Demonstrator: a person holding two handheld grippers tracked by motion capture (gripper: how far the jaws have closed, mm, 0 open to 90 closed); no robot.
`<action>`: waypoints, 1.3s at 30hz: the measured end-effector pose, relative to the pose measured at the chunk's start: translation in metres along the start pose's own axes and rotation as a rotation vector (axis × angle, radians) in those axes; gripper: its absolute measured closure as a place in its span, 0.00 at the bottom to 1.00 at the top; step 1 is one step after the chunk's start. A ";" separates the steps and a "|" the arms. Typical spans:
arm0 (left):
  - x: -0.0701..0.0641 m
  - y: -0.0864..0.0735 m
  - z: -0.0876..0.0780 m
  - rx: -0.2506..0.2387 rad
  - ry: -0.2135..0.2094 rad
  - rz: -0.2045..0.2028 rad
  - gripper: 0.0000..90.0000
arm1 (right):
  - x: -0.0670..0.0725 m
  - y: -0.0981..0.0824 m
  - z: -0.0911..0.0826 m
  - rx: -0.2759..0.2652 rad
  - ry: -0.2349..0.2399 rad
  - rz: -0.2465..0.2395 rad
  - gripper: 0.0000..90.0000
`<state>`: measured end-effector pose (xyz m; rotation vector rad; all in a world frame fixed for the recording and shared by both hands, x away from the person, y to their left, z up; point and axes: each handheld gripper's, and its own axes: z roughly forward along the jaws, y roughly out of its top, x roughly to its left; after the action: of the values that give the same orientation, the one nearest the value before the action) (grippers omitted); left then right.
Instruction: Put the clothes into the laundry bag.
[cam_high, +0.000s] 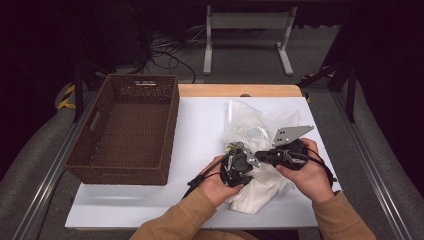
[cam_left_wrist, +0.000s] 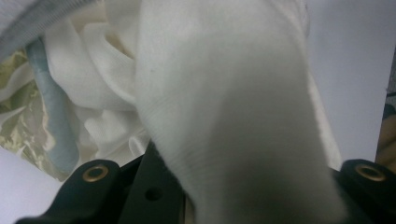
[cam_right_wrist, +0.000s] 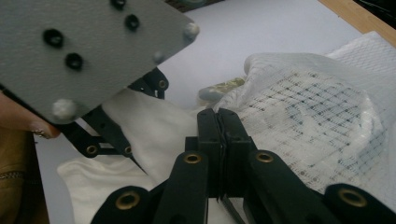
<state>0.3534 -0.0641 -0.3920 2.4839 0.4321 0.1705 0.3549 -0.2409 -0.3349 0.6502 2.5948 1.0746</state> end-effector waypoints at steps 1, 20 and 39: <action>0.001 0.001 -0.001 -0.008 0.003 -0.001 0.87 | 0.001 0.000 -0.001 -0.001 0.002 0.001 0.99; 0.017 0.009 -0.004 -0.115 0.049 -0.139 0.87 | 0.016 0.000 -0.024 -0.032 0.031 -0.032 0.99; 0.028 0.007 0.018 -0.105 0.066 -0.160 0.87 | -0.002 -0.048 -0.034 -0.071 -0.042 0.097 0.76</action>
<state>0.3857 -0.0693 -0.4022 2.3346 0.6305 0.2053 0.3291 -0.2926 -0.3462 0.7801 2.4997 1.1631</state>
